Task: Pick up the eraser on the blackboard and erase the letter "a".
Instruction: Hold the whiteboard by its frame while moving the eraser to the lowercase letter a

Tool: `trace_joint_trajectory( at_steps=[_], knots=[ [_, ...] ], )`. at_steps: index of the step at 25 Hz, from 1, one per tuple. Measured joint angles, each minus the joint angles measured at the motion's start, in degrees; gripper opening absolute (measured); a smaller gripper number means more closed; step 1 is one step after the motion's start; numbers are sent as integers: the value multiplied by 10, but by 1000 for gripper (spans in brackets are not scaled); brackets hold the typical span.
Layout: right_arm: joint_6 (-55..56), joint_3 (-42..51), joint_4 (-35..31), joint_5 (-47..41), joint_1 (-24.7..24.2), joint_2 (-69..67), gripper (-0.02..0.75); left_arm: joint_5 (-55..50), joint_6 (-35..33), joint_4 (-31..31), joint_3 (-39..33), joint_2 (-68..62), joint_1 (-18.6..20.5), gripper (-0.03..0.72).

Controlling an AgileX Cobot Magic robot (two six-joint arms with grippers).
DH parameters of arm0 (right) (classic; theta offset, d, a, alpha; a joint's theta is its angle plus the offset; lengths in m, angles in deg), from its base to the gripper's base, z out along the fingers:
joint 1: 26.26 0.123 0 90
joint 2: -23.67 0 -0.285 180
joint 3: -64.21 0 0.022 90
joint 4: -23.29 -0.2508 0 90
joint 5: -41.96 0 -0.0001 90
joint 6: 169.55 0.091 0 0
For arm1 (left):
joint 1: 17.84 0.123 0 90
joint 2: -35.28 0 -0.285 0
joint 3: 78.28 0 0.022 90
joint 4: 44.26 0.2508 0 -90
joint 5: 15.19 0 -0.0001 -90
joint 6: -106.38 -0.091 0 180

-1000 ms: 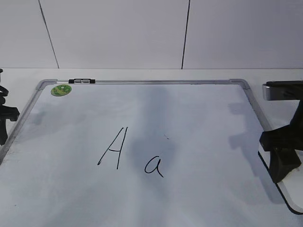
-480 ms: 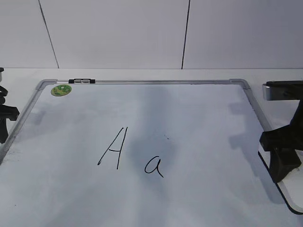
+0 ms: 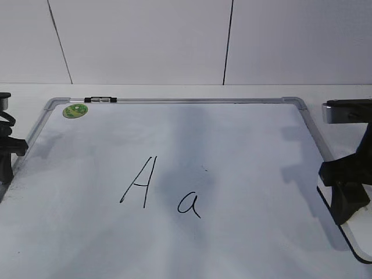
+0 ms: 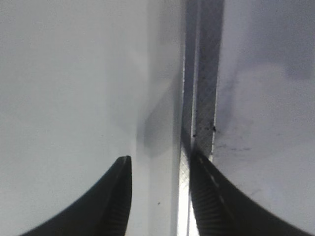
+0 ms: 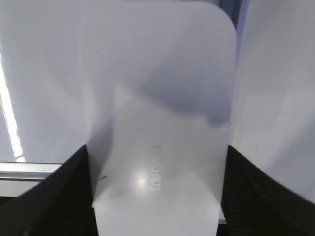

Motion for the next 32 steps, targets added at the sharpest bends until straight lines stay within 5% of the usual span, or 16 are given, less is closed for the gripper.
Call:
trace_joint_trajectory(
  at_steps=[11, 21, 32],
  knots=[
    [0, 0, 0, -1, 0, 0, 561, 1, -1, -1, 6, -6, 0, 284],
    [0, 0, 0, -1, 0, 0, 561, 1, -1, -22, 6, -6, 0, 41],
    [-6, -2, 0, -1, 0, -2, 561, 1, -1, -22, 6, -6, 0, 29]
  ],
)
